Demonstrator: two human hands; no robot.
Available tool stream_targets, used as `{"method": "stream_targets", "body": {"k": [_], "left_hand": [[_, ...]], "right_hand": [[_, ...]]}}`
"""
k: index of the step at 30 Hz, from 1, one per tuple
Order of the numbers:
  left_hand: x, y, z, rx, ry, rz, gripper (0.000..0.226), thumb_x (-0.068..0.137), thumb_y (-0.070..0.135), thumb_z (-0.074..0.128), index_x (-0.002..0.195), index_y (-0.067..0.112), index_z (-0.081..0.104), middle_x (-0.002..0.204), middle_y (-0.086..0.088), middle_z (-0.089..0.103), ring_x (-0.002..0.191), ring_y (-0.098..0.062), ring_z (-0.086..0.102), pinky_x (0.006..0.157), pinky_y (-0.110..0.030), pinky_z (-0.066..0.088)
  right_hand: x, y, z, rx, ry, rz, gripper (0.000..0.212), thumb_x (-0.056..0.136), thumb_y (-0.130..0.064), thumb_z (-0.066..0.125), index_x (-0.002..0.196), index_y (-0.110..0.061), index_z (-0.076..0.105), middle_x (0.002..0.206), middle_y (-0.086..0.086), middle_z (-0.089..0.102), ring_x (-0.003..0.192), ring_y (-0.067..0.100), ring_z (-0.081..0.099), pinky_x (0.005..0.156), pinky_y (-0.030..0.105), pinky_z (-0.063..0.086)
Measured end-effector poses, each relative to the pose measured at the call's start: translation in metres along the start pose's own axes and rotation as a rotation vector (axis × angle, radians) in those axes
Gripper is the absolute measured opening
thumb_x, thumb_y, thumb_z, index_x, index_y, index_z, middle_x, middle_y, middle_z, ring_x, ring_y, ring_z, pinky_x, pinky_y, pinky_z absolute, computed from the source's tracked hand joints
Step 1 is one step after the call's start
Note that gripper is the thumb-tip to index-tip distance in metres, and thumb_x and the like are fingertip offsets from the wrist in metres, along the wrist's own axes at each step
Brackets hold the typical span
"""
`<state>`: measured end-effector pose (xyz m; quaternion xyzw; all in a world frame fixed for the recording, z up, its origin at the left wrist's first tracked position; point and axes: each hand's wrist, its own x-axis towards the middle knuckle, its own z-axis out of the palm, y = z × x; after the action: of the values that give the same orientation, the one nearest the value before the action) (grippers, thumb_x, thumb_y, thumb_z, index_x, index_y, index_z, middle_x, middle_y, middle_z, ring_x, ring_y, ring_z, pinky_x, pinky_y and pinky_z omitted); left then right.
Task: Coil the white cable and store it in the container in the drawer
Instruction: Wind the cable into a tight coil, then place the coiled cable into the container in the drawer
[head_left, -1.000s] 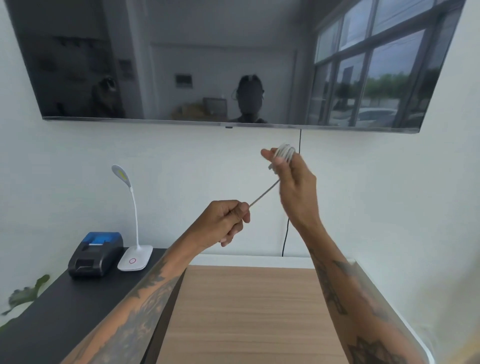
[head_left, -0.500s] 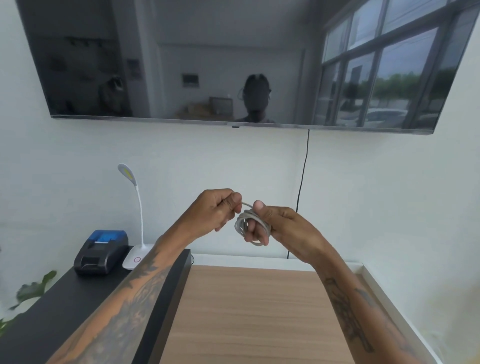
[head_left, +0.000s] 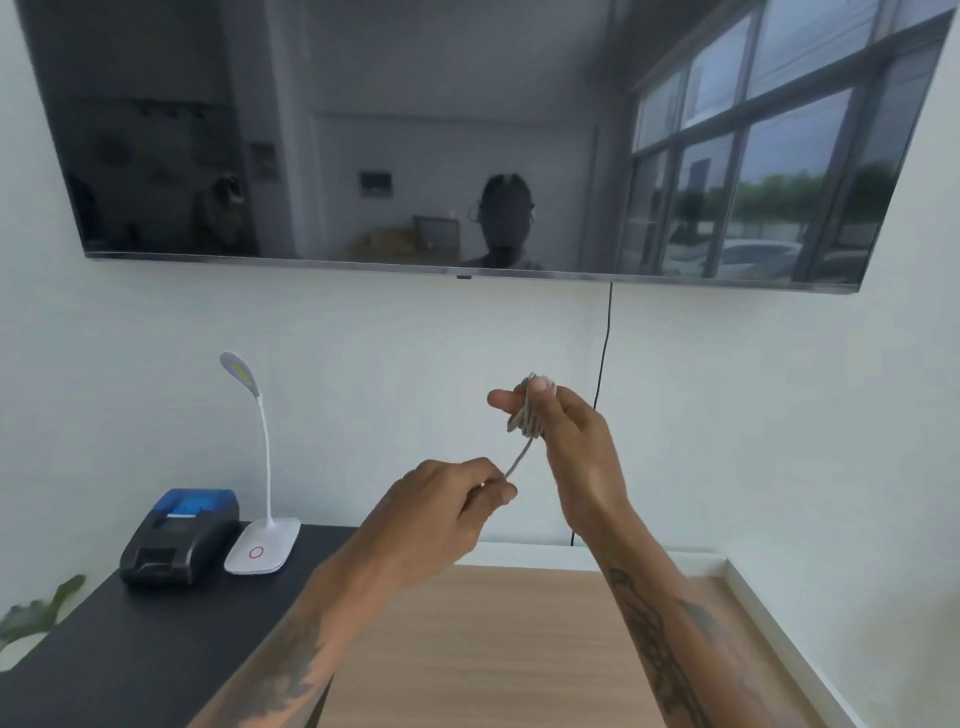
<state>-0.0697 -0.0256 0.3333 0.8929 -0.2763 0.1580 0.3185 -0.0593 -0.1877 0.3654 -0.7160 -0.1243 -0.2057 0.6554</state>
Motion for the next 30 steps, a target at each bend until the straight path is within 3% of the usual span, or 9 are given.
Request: {"method": "stream_targets", "body": {"k": [3, 6, 12, 15, 17, 19, 21, 26, 30], "left_hand": [[-0.012, 0.003, 0.004, 0.291, 0.087, 0.084, 0.024, 0.101, 0.045, 0.045, 0.09, 0.03, 0.062, 0.055, 0.017, 0.044, 0.06, -0.012, 0.047, 0.056, -0.03, 0.041], [-0.027, -0.008, 0.004, 0.252, 0.124, 0.026, 0.037, 0.1, 0.052, 0.04, 0.076, 0.03, 0.057, 0.061, 0.021, 0.054, 0.063, -0.006, 0.051, 0.052, -0.018, 0.031], [-0.074, -0.024, 0.042, 0.115, 0.265, -0.046, 0.039, 0.102, 0.052, 0.038, 0.078, 0.025, 0.053, 0.073, 0.008, 0.057, 0.063, -0.01, 0.05, 0.056, -0.034, 0.047], [-0.089, -0.023, 0.061, 0.132, 0.374, -0.022, 0.033, 0.103, 0.046, 0.036, 0.086, 0.024, 0.054, 0.086, 0.008, 0.053, 0.076, -0.015, 0.055, 0.061, -0.034, 0.049], [-0.098, -0.025, 0.071, -0.078, 0.328, -0.021, 0.033, 0.104, 0.048, 0.033, 0.102, 0.023, 0.055, 0.098, 0.01, 0.057, 0.086, -0.015, 0.062, 0.069, -0.031, 0.053], [-0.109, -0.024, 0.083, -0.494, 0.195, -0.091, 0.033, 0.104, 0.049, 0.036, 0.112, 0.021, 0.052, 0.084, 0.012, 0.069, 0.073, -0.013, 0.07, 0.063, -0.025, 0.057], [-0.122, -0.025, 0.1, -0.652, 0.18, -0.145, 0.033, 0.103, 0.049, 0.039, 0.102, 0.017, 0.049, 0.062, 0.007, 0.07, 0.056, -0.011, 0.068, 0.054, -0.019, 0.052], [-0.149, -0.025, 0.135, -0.609, 0.268, -0.323, 0.038, 0.096, 0.062, 0.044, 0.098, 0.024, 0.049, 0.064, -0.003, 0.071, 0.057, -0.022, 0.07, 0.05, -0.049, 0.056], [-0.162, -0.02, 0.151, -0.441, 0.3, -0.421, 0.024, 0.096, 0.06, 0.047, 0.097, 0.036, 0.049, 0.066, 0.009, 0.074, 0.055, -0.012, 0.072, 0.048, -0.041, 0.06]], "right_hand": [[-0.014, 0.025, 0.003, -0.263, -0.067, 0.033, 0.043, 0.104, -0.041, 0.043, 0.078, -0.015, 0.065, 0.076, -0.016, 0.077, 0.078, 0.008, 0.065, 0.076, 0.027, 0.049], [-0.045, 0.049, 0.003, -0.352, -0.331, 0.109, 0.047, 0.104, -0.046, 0.039, 0.067, -0.029, 0.063, 0.068, -0.017, 0.072, 0.07, 0.012, 0.058, 0.071, 0.029, 0.045], [-0.091, 0.069, 0.005, 0.041, -0.496, 0.245, 0.048, 0.103, -0.045, 0.038, 0.074, -0.02, 0.068, 0.072, 0.001, 0.07, 0.085, 0.03, 0.065, 0.086, 0.038, 0.049], [-0.104, 0.08, 0.006, 0.244, -0.568, 0.315, 0.051, 0.104, -0.037, 0.037, 0.069, -0.014, 0.065, 0.07, 0.005, 0.064, 0.076, 0.017, 0.062, 0.079, 0.03, 0.045], [-0.11, 0.086, 0.003, 0.347, -0.628, 0.387, 0.051, 0.103, -0.034, 0.037, 0.067, -0.013, 0.066, 0.069, 0.004, 0.065, 0.077, 0.015, 0.065, 0.08, 0.023, 0.049], [-0.114, 0.09, -0.002, 0.405, -0.703, 0.439, 0.05, 0.104, -0.032, 0.038, 0.07, -0.013, 0.069, 0.071, 0.005, 0.066, 0.081, 0.017, 0.066, 0.083, 0.023, 0.051], [-0.119, 0.095, -0.008, 0.361, -0.754, 0.47, 0.047, 0.104, -0.037, 0.041, 0.076, -0.014, 0.072, 0.074, 0.005, 0.069, 0.085, 0.02, 0.066, 0.085, 0.023, 0.051], [-0.14, 0.12, -0.018, 0.222, -0.742, 0.547, 0.04, 0.1, -0.041, 0.053, 0.084, -0.01, 0.074, 0.081, 0.006, 0.074, 0.084, 0.025, 0.065, 0.086, 0.029, 0.05], [-0.156, 0.14, -0.028, 0.049, -0.697, 0.527, 0.028, 0.095, -0.04, 0.064, 0.09, -0.013, 0.072, 0.084, 0.001, 0.076, 0.088, 0.019, 0.071, 0.083, 0.022, 0.053]]}}
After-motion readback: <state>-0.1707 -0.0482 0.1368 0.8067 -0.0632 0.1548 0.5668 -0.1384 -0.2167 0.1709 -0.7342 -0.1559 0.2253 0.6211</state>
